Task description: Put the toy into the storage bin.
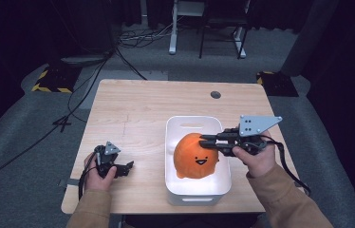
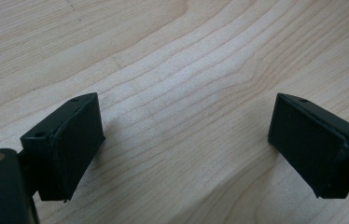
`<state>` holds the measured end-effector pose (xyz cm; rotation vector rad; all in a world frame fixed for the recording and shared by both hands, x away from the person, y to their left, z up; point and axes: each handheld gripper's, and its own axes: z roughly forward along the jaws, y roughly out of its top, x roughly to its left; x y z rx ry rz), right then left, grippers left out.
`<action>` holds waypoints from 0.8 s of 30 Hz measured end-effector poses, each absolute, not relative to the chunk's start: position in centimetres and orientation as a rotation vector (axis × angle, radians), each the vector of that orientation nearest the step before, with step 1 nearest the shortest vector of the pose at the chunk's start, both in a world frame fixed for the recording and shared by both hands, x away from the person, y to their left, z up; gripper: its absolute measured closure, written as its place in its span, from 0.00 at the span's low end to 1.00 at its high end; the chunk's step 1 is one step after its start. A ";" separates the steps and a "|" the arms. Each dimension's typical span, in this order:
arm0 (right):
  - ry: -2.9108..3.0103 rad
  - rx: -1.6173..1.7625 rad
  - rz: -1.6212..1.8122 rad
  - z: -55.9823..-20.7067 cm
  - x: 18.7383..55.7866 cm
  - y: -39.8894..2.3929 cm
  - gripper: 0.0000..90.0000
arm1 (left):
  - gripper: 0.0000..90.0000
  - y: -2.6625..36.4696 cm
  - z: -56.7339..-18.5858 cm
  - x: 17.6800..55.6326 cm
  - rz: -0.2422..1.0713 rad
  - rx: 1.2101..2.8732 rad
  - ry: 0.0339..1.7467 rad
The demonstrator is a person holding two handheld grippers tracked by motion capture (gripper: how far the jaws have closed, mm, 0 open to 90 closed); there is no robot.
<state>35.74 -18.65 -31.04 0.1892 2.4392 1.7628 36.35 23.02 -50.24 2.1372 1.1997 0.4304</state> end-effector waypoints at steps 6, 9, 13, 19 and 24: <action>2.499 0.205 1.742 -32.3 35.2 -17.6 0.91 | 0.12 23.0 -50.2 36.4 0.430 2.137 1.199; 2.522 0.207 1.728 -32.9 34.8 -17.1 0.91 | 0.12 23.0 -50.2 36.3 0.430 2.137 1.199; 2.551 0.203 1.705 -33.6 34.2 -16.6 0.91 | 0.12 23.0 -50.2 36.3 0.430 2.137 1.200; 2.588 0.190 1.670 -34.5 33.3 -16.0 0.90 | 0.12 23.0 -50.2 36.3 0.430 2.138 1.199; 2.625 0.186 1.623 -35.2 32.7 -15.7 0.90 | 0.12 23.0 -50.2 36.3 0.430 2.138 1.199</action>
